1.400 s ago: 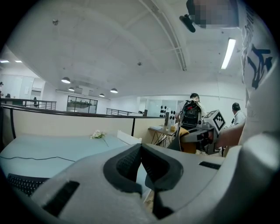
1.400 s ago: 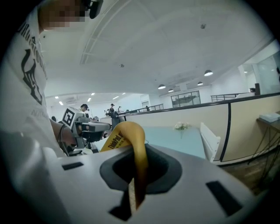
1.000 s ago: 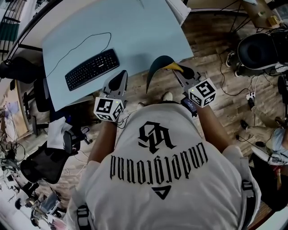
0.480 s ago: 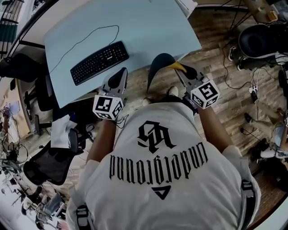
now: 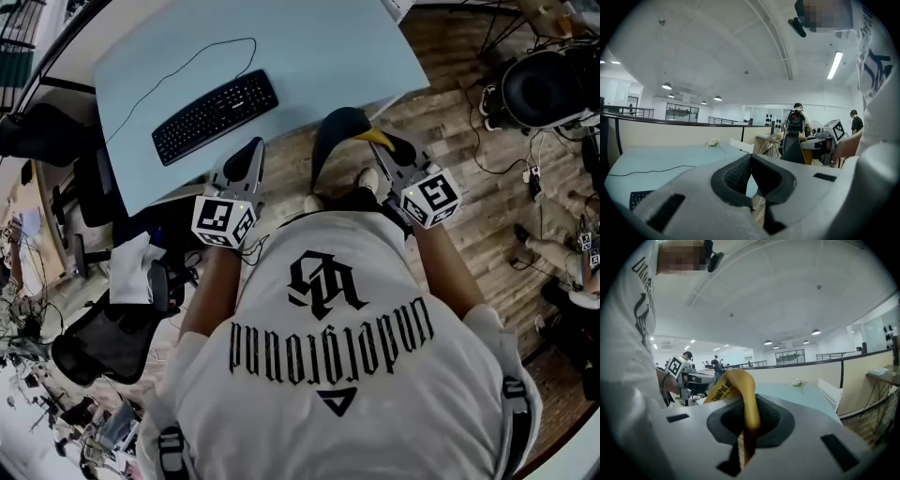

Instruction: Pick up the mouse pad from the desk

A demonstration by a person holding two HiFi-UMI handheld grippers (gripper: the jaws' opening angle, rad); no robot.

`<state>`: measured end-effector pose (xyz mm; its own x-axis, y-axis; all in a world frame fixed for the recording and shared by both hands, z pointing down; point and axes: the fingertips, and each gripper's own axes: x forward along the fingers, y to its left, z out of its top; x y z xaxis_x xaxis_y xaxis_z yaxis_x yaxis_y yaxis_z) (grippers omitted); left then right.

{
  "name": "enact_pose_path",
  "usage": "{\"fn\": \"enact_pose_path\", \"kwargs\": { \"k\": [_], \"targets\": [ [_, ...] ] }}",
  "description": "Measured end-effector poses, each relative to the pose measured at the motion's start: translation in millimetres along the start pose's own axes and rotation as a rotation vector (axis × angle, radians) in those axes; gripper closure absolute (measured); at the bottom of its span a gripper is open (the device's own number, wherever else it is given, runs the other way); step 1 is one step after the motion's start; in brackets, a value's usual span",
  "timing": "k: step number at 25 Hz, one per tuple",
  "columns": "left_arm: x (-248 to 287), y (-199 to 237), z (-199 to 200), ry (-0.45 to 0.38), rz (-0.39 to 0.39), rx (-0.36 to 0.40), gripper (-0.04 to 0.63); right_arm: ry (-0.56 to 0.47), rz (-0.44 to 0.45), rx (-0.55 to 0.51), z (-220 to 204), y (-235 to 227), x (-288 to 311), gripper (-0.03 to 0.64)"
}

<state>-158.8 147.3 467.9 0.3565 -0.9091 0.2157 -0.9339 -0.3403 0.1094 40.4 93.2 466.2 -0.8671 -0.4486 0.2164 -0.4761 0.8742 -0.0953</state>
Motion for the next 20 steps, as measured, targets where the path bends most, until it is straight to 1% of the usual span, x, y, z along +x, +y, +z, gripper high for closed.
{"fn": "enact_pose_path", "kwargs": {
  "k": [14, 20],
  "targets": [
    [-14.7, -8.0, -1.9, -0.016, -0.018, 0.001, 0.588, 0.000, -0.021, -0.013, 1.2, 20.5, -13.3, 0.594],
    [-19.0, -11.9, -0.9, -0.021, -0.016, 0.002, 0.588, -0.011, -0.023, 0.009, 3.8, 22.7, -18.6, 0.594]
  ]
}}
